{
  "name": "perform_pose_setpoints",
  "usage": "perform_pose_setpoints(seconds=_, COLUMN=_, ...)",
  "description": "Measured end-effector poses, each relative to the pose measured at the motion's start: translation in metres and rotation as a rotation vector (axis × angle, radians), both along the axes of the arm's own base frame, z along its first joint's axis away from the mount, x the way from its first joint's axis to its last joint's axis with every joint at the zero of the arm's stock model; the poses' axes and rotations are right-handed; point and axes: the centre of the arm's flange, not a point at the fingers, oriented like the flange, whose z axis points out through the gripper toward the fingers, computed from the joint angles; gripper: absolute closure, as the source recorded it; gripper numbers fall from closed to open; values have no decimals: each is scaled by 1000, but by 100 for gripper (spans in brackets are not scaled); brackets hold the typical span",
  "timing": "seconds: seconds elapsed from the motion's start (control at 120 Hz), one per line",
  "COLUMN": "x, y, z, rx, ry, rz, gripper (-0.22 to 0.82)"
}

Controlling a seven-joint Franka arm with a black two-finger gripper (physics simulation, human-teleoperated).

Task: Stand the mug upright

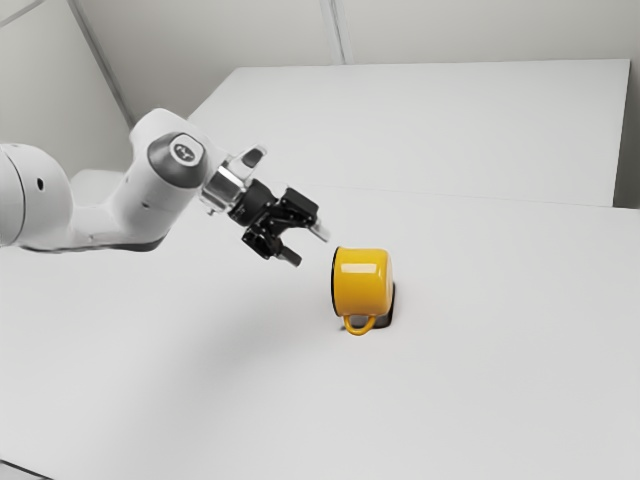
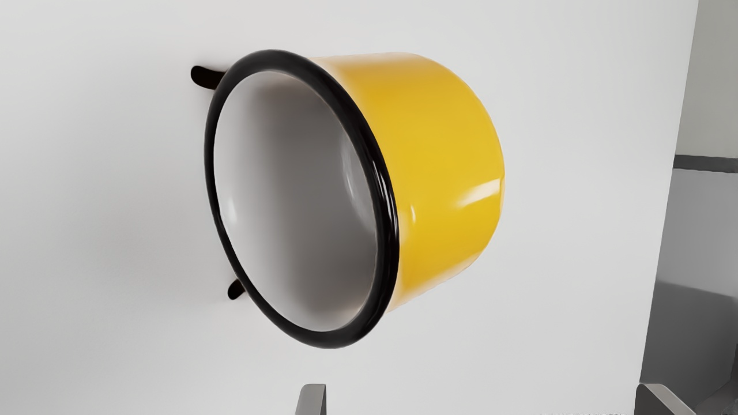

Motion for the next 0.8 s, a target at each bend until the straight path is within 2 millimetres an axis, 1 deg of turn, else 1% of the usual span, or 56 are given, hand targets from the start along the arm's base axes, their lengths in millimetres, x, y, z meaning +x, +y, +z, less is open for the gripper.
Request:
perform_pose_setpoints(seconds=0.333, x=9, y=-2, z=-39, rx=-142, ry=-70, rz=-1, gripper=3)
perform_pose_setpoints(seconds=0.467, x=9, y=-3, z=-58, rx=-193, ry=-100, rz=-3, gripper=3)
perform_pose_setpoints(seconds=0.658, x=7, y=-6, z=-76, rx=-267, ry=-165, rz=1, gripper=3)
perform_pose_setpoints(seconds=0.8, x=5, y=-8, z=-86, rx=-309, ry=-217, rz=1, gripper=4)
